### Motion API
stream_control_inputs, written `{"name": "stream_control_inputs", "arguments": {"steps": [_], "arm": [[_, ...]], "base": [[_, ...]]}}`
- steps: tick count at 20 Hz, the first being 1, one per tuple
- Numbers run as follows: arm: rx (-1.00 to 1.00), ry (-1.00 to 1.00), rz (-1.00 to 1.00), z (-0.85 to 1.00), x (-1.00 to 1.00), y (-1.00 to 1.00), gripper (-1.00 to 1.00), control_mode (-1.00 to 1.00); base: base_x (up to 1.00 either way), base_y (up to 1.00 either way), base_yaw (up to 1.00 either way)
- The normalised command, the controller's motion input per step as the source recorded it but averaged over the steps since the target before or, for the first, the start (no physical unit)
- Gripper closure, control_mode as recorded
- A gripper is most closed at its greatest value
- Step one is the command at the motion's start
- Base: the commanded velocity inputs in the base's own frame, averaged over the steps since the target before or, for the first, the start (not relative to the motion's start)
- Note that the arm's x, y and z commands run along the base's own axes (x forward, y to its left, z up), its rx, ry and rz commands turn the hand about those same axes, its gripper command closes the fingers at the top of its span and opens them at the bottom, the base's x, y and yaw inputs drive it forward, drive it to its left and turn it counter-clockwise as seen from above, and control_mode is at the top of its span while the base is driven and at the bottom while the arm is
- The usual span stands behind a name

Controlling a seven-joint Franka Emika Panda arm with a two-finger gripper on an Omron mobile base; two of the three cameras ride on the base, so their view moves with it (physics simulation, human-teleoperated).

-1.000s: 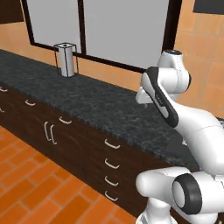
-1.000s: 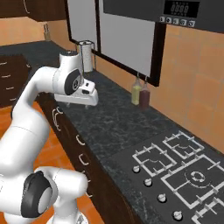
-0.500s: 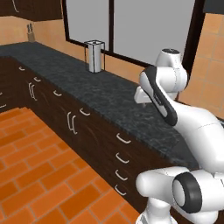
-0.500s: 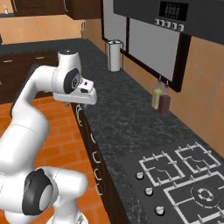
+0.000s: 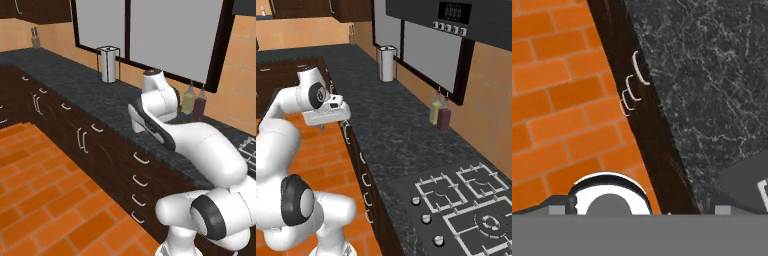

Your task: Take a straw from the drawer in front and place it inside the glass cup on the dining counter.

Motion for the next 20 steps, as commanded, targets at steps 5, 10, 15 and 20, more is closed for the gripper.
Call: {"name": "stream_control_inputs", "arguments": {"steps": [5,10,15,20], "arm": [[-0.42,0.0,0.0,-0.82,0.2,0.9,-1.0,-1.0],[-0.37,-0.02,0.0,-0.81,0.25,0.64,-1.0,-1.0],[-0.34,-0.11,0.0,-0.67,0.3,0.05,-1.0,-1.0],[-0.27,-0.08,0.0,-0.59,0.25,-0.05,-1.0,-1.0]], "base": [[0.0,0.0,0.0],[0.0,0.0,0.0],[0.0,0.0,0.0],[0.0,0.0,0.0]]}}
